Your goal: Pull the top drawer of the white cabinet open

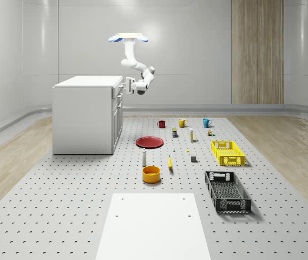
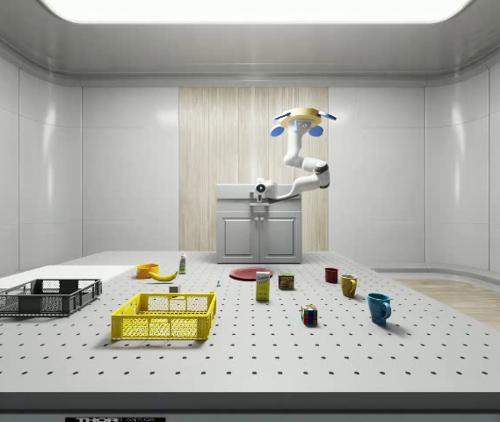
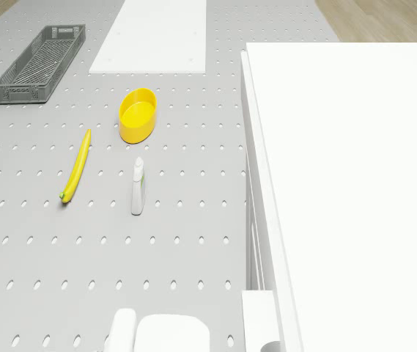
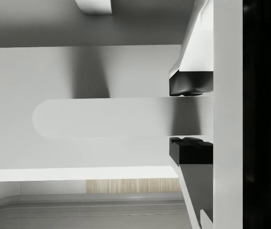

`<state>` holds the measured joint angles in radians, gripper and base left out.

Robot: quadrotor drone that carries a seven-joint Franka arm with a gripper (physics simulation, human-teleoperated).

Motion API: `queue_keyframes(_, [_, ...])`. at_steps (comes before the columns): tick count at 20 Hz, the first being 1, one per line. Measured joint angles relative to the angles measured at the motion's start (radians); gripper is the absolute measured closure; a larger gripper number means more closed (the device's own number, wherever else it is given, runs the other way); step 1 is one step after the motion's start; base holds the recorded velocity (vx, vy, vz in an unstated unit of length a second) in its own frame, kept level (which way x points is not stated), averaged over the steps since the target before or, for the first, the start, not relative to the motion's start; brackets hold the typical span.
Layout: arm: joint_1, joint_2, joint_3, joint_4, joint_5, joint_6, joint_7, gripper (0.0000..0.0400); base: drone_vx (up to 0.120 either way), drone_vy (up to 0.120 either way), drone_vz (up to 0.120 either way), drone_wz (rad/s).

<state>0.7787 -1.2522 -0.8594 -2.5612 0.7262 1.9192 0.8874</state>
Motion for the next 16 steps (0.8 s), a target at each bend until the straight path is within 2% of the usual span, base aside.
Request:
queue_keyframes(6, [-0.013,0.003,-0.028,0.022,-0.02,-0.04,-0.028,0.0262,0.0,0.0,0.0,0.0])
queue_keyframes(7, [-0.023,0.023,-0.038,0.021,-0.013,-0.053,-0.092,0.0246,0.0,0.0,0.0,0.0])
queue_keyframes(8, [-0.039,0.044,-0.038,0.025,0.004,-0.071,-0.11,0.0254,0.0,0.0,0.0,0.0])
queue_keyframes(16, [-0.051,0.042,-0.042,0.046,0.003,-0.1,-0.059,0.0284,0.0,0.0,0.0,0.0])
